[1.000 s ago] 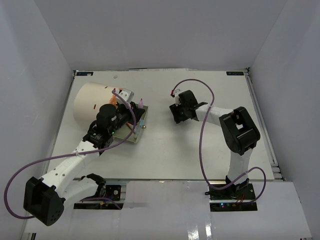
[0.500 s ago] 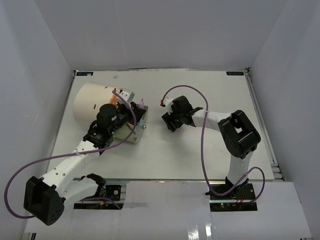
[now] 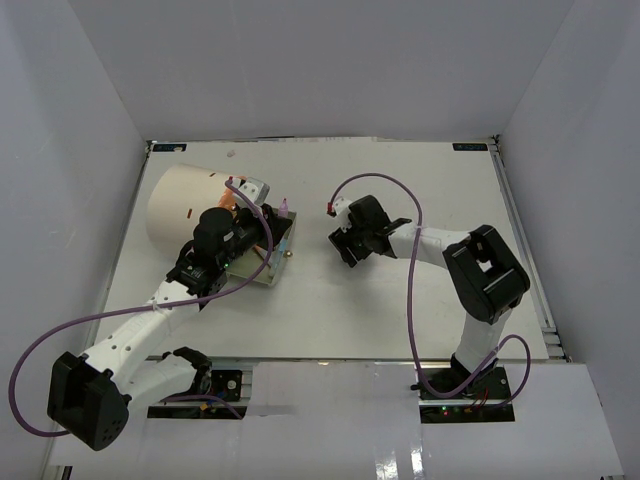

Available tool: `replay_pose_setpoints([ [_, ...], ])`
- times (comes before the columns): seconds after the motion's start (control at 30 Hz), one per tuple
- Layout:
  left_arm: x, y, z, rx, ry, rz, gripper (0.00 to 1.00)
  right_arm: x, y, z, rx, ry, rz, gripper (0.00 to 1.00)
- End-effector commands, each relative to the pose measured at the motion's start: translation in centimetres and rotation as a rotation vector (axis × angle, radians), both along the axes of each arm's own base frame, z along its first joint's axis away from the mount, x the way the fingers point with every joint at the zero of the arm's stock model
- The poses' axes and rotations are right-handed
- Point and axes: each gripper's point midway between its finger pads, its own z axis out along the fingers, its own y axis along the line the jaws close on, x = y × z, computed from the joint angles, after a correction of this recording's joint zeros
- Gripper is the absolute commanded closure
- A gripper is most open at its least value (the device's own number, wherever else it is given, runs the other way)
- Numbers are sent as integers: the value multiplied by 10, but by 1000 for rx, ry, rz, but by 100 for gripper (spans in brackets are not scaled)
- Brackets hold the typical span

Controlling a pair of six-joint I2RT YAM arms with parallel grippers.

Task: Sort the stationery into containers
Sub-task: Close the pen cap on the pen.

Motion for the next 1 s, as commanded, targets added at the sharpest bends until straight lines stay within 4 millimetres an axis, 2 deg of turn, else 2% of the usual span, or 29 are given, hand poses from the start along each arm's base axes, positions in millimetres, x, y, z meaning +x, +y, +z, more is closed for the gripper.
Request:
replay_pose_setpoints([
  [0.0,0,0,1,-7,-7,-5,100,2,-32,-14,-99,28,-93,32],
  [0.13,0,0,1,-6,-8,-5,100,14,-43,-12,-106,17,-151,32],
  [0.4,-1,0,2,-9,-9,-7,100,30,-51,-8,-107,-3,-209,34],
  [0.73,0,0,2,-9,-10,-4,100,60,-49,-3,-107,-38,-267,36],
  [0.97,0,0,2,-7,-11,-2,100,80,-40,6,-87,-60,-293,36],
])
